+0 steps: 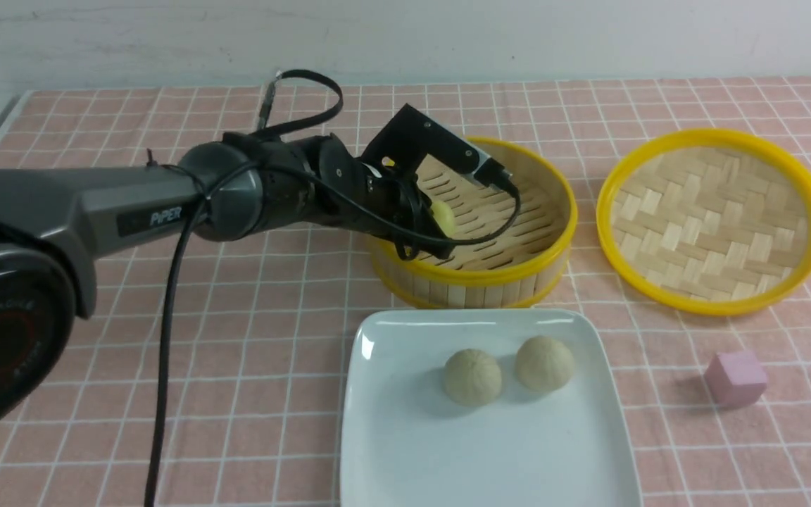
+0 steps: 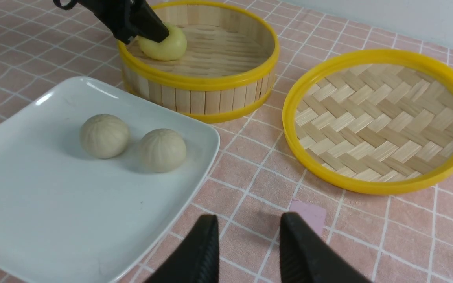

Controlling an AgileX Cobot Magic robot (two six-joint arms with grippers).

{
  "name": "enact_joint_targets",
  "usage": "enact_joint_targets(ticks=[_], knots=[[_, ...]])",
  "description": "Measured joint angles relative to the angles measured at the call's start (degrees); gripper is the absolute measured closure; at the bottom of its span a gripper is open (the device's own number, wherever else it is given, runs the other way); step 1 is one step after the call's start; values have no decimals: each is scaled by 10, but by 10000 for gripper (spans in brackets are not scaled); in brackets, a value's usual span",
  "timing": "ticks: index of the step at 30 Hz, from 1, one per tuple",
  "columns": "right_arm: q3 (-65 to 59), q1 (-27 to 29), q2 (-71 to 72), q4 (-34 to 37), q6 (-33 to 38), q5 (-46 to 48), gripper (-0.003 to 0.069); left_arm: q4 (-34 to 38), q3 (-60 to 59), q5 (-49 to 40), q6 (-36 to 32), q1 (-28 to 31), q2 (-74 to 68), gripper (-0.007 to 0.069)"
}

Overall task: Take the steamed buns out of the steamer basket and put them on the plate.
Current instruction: Use the left arm to put the steamed stuffed bun into the plate

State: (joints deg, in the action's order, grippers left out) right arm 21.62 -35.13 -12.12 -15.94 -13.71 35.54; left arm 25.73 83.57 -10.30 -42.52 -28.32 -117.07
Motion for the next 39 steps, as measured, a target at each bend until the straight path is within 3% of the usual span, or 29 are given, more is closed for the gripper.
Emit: enact_joint_targets(ticks=[7, 13, 26, 30, 39], knots=[[0, 0, 0, 0, 0, 1, 414, -1, 0, -61, 0, 0, 122, 602], [0, 0, 0, 0, 0, 1, 414, -15, 1, -190, 1, 1, 203, 602], [0, 0, 0, 0, 0, 1, 414, -28, -12, -449, 114, 1, 243, 601], [0, 0, 0, 0, 0, 1, 414, -27, -64, -444, 115, 1, 242, 601], [0, 0, 0, 0, 0, 1, 416, -9, -162, -314, 106, 1, 191, 601]])
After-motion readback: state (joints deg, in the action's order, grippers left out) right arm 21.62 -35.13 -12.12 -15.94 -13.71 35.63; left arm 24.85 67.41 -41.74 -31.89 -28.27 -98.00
